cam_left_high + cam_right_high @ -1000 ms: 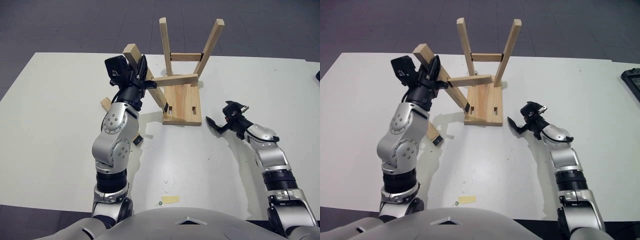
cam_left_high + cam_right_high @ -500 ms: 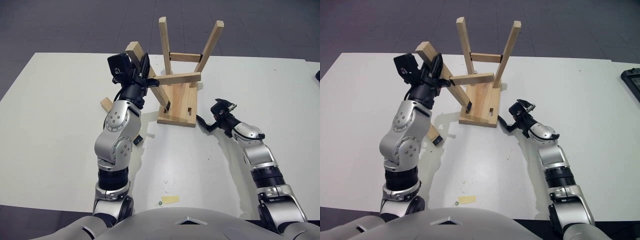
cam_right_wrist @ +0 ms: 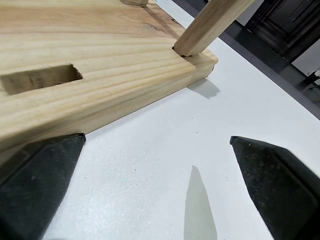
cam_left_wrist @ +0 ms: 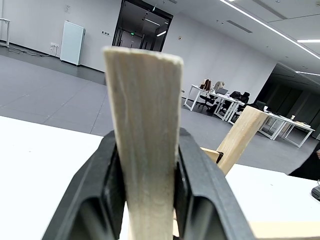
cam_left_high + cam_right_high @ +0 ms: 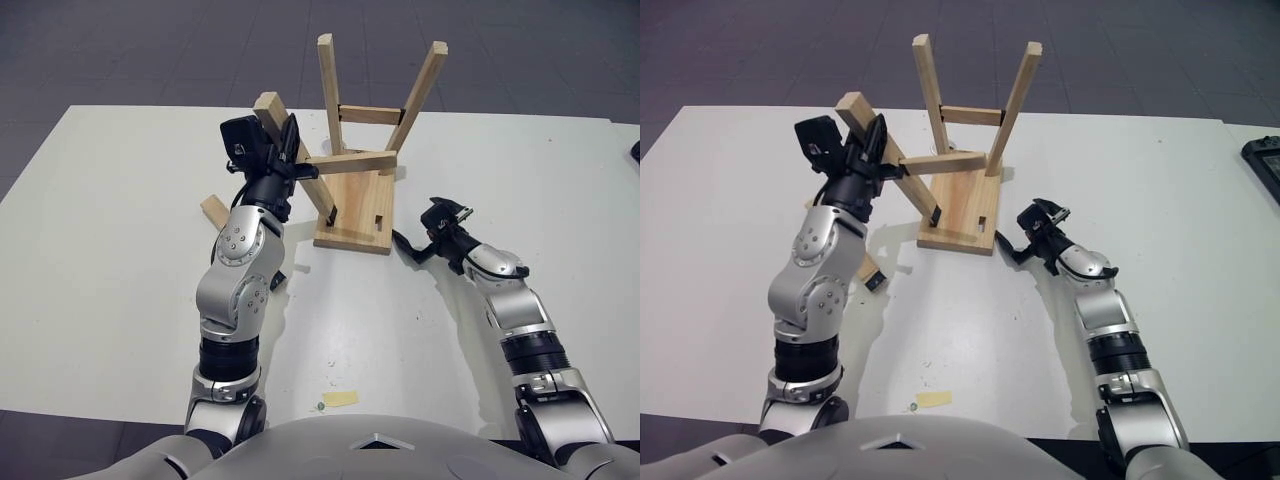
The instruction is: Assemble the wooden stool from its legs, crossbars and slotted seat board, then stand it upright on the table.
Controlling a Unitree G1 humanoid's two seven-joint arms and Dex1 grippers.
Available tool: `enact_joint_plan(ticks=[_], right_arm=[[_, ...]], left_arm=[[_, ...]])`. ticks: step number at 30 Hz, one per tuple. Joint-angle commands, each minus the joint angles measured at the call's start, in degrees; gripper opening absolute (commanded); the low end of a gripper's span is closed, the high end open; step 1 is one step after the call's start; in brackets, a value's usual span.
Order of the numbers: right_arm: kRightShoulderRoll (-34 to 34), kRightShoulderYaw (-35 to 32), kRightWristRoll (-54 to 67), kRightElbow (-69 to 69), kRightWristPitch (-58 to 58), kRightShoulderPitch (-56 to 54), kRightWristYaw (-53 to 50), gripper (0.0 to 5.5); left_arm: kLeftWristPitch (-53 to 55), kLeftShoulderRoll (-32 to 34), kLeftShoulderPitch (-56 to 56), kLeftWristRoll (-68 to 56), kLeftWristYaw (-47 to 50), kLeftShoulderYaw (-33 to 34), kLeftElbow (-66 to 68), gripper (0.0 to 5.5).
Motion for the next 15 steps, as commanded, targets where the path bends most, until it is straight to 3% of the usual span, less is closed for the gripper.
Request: enact_joint_plan(ticks=[1,15], right_arm=[[-0.74,0.15,-0.52,1.23,0.99,-0.10,0.59,5.40],[-0.27,1.52,-1.28,-2.19,2.58,1.28,0.79,5.40]], left_arm=[[-0.03,-1.96,3.09,1.68,0.06,-1.20,1.04,1.05],[8.35,-1.63,5.83,0.35,3.92,-1.17,-6.54,1.05]])
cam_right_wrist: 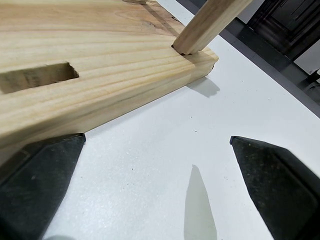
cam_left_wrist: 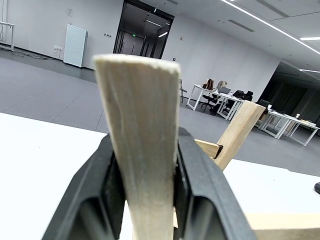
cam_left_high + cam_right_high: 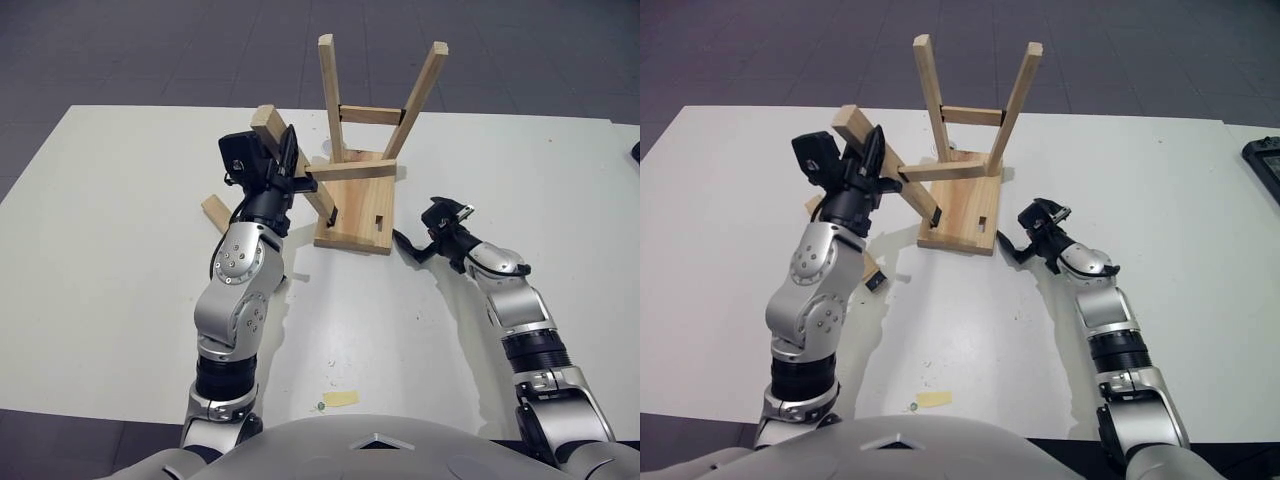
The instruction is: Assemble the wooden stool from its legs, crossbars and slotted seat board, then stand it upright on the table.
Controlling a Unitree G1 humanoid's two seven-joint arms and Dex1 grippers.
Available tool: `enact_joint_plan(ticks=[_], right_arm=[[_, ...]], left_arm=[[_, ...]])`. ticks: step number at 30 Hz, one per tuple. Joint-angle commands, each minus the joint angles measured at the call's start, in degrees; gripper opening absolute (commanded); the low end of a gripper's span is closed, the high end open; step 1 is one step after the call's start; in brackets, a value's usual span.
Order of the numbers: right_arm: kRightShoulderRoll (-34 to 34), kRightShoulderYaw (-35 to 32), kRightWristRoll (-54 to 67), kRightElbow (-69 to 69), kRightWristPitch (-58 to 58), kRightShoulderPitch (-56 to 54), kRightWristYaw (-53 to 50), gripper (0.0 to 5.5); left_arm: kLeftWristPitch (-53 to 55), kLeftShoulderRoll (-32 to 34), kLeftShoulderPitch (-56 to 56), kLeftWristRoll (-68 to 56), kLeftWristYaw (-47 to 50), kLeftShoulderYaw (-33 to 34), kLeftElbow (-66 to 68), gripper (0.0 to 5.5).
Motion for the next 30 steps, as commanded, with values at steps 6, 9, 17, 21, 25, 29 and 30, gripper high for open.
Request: enact_joint_plan(ticks=[6,9,17,21,25,29,30], right_arm=[[1.54,2.26,-1.32,-1.85,1.70,1.12,-1.06,5.40],[1.63,1.98,-1.39,-1.45,1.61,0.96,-1.38,5.40],[1.51,1.39,-1.44,-2.34,1.94,2.18,-1.78,5.40],[1.36,1.20,-1.39,-2.46,2.11,2.37,-1.80,5.40],[1.48,1.27,-1.56,-2.21,2.20,2.12,-2.00,5.40],[1.77,1.43,-1.78,-1.80,2.10,1.30,-2.38,5.40],[1.79,1.58,-2.04,-1.60,1.91,1.05,-2.56,5.40]], left_arm=[[9.34,-1.46,-1.08,-1.02,2.40,1.90,-2.85,1.05],[10.73,-1.46,-1.29,-1.06,2.57,2.47,-3.52,1.05],[13.45,-1.24,-0.32,-1.04,2.61,3.27,-5.78,1.05],[14.33,-1.21,-0.56,-1.12,2.53,3.67,-6.33,1.05],[14.89,-1.20,0.04,-1.12,1.94,3.18,-5.22,1.05],[15.86,-0.50,-0.65,-0.72,0.84,2.00,-4.40,1.05],[15.90,-0.43,-0.84,-0.59,0.54,1.74,-4.13,1.05]])
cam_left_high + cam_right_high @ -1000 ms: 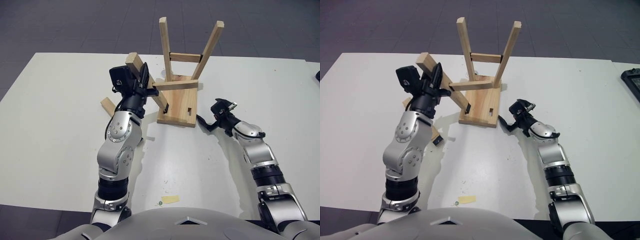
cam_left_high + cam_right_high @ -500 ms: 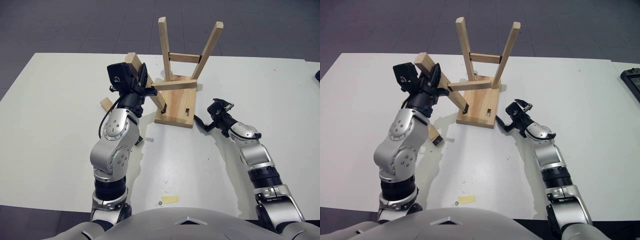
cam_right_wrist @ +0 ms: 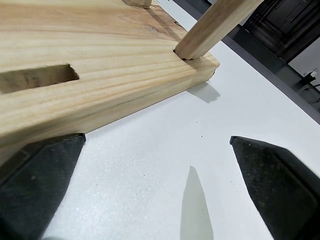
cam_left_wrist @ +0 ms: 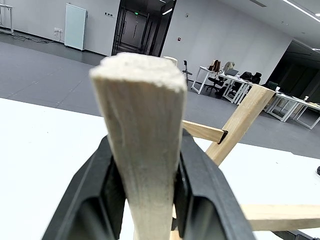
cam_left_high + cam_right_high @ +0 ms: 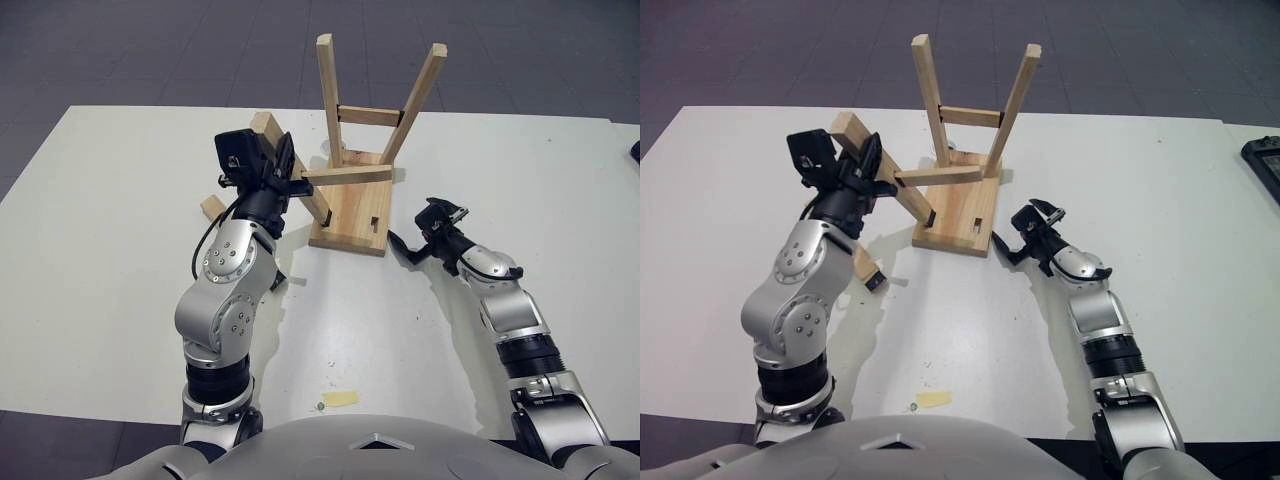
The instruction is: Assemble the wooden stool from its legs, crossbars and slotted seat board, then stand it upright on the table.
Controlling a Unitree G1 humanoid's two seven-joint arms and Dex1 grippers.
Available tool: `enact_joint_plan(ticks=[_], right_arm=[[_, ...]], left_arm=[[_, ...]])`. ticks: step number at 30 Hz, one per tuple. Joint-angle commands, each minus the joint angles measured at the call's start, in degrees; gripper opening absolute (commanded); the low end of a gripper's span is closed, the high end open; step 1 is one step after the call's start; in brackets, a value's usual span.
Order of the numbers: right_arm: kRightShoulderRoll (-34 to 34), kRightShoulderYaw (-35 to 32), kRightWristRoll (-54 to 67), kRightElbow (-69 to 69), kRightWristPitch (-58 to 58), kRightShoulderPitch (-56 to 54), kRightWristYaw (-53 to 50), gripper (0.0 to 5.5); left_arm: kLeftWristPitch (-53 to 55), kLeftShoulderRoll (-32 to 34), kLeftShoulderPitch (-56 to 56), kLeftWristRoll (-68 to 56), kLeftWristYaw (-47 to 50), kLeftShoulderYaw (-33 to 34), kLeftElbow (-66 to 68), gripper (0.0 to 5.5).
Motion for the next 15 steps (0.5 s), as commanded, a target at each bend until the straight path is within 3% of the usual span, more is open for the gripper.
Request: enact_joint_plan(ticks=[1,15], right_arm=[[0.33,0.66,-0.81,1.15,0.68,-0.46,-0.30,5.40],[-0.79,1.20,-4.25,1.16,1.10,-3.72,-0.77,5.40]], left_arm=[[2.54,-0.23,0.53,1.10,-0.85,-1.48,2.41,1.05],[4.81,1.24,3.36,4.78,-5.41,-5.64,11.88,1.05]])
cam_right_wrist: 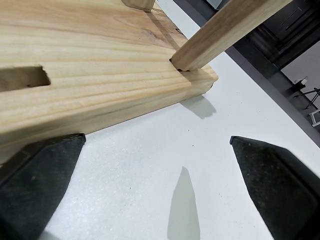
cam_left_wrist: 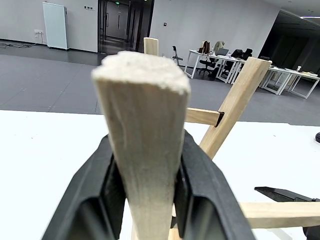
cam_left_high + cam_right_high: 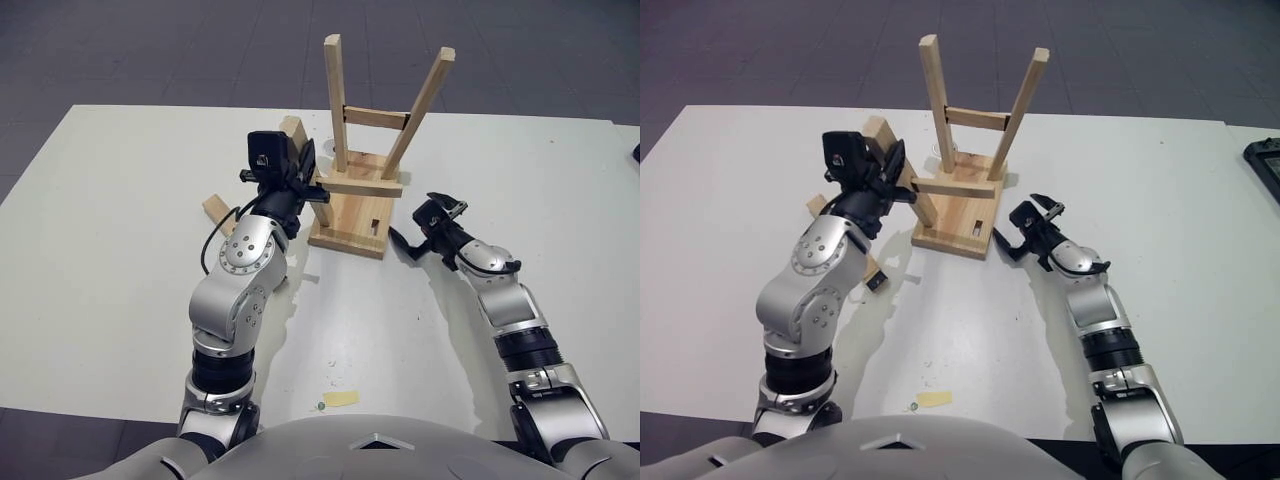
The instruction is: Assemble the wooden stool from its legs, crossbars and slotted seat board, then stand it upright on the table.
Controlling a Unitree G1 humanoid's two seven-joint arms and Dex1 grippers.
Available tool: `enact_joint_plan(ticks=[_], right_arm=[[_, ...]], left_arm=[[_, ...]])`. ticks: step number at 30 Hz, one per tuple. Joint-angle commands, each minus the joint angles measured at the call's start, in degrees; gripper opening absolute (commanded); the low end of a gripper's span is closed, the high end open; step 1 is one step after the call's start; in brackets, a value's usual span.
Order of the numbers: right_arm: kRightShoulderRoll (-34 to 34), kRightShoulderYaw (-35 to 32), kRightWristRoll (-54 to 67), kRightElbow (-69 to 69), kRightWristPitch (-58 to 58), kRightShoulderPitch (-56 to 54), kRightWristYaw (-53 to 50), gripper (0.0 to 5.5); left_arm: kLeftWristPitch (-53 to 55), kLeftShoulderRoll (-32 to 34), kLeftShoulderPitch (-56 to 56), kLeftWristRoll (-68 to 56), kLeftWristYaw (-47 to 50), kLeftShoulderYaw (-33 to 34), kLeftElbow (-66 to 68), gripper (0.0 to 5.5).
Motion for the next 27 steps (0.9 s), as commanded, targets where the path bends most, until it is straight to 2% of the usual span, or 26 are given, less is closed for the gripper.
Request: enact_joint_plan(ticks=[1,10,15,23,24,27], right_arm=[[-0.59,0.21,-0.98,-0.99,1.39,-1.37,0.01,5.40],[-0.44,-1.29,-0.96,-2.26,2.34,-3.51,-0.57,5.40],[0.23,-1.80,-0.94,-0.84,1.79,-4.82,-1.67,5.40],[0.88,-1.81,-0.67,0.90,0.75,-5.76,-2.99,5.40],[0.90,-1.87,-0.65,1.15,0.59,-5.87,-3.09,5.40],[0.90,-1.95,-0.55,2.01,0.12,-6.34,-3.26,5.40]], left_arm=[[4.16,-0.64,6.25,0.54,-0.72,-1.16,7.28,1.05],[1.45,0.55,9.80,3.19,-2.59,-1.05,8.56,1.05],[-3.28,0.00,4.48,2.82,-5.78,-0.46,8.89,1.05],[-14.64,-4.64,-2.60,-0.52,-7.89,5.07,9.00,1.05],[-16.25,-5.11,-3.52,-0.84,-8.04,5.46,9.03,1.44],[-20.00,-6.07,-5.65,-1.89,-8.02,6.25,9.89,1.89]])
